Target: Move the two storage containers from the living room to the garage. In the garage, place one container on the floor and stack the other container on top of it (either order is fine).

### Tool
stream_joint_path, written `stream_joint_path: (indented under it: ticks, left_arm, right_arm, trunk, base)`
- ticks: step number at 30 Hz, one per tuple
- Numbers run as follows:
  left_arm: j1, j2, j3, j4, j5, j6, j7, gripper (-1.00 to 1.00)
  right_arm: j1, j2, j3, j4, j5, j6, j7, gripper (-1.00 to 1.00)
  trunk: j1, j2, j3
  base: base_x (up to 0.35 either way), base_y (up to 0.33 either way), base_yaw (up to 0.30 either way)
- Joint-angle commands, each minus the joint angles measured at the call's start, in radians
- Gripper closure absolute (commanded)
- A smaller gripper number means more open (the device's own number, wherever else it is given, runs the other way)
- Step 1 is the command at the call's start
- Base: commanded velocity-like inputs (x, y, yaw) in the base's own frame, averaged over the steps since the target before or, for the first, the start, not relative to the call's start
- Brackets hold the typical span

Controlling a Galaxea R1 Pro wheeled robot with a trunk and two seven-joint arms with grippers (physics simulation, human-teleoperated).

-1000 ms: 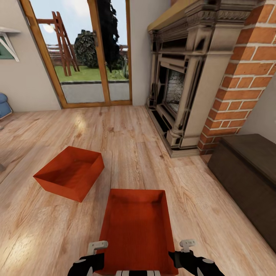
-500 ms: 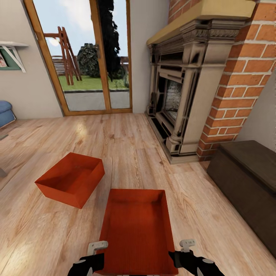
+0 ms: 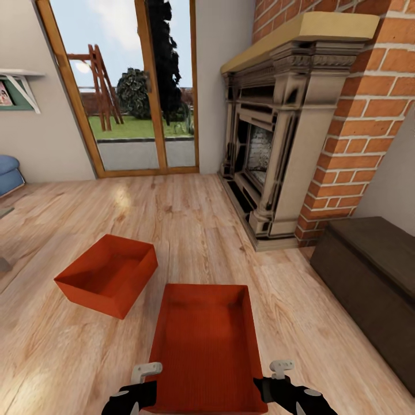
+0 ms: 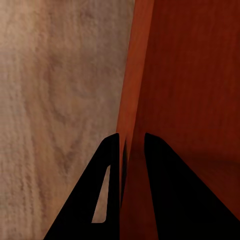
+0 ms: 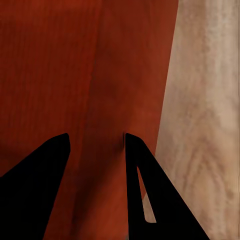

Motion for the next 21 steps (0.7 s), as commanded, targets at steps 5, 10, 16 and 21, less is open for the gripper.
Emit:
stream_joint_path:
  ticks: [5,10,16,21]
  left_arm:
    - [0.0,0.0,0.006,-0.001,-0.027,-0.016,0.008,1.0]
    - [0.0,-0.001,0.006,-0.001,-0.027,-0.016,0.008,1.0]
    - [0.0,0.0,0.006,-0.001,-0.027,-0.016,0.008,1.0]
    - [0.0,0.0,0.006,-0.001,-0.027,-0.016,0.008,1.0]
  right_arm:
    - [0.001,0.001,0.004,0.0,0.0,0.009,0.025,1.0]
    - [0.001,0.001,0.005,0.0,-0.001,0.009,0.025,1.0]
    - [0.001,0.0,0.005,0.0,-0.001,0.01,0.025,1.0]
    - [0.001,0.0,0.005,-0.001,-0.001,0.011,0.025,1.0]
  trunk:
    - [-0.019,0.035,0.021]
    - [-0.039,0.07,0.045]
    - [-0.062,0.112,0.074]
    - [-0.081,0.147,0.098]
  base:
    - [0.0,0.0,0.0]
    - [0.0,0.0,0.0]
    - [0.0,0.0,0.0]
    - [0.0,0.0,0.0]
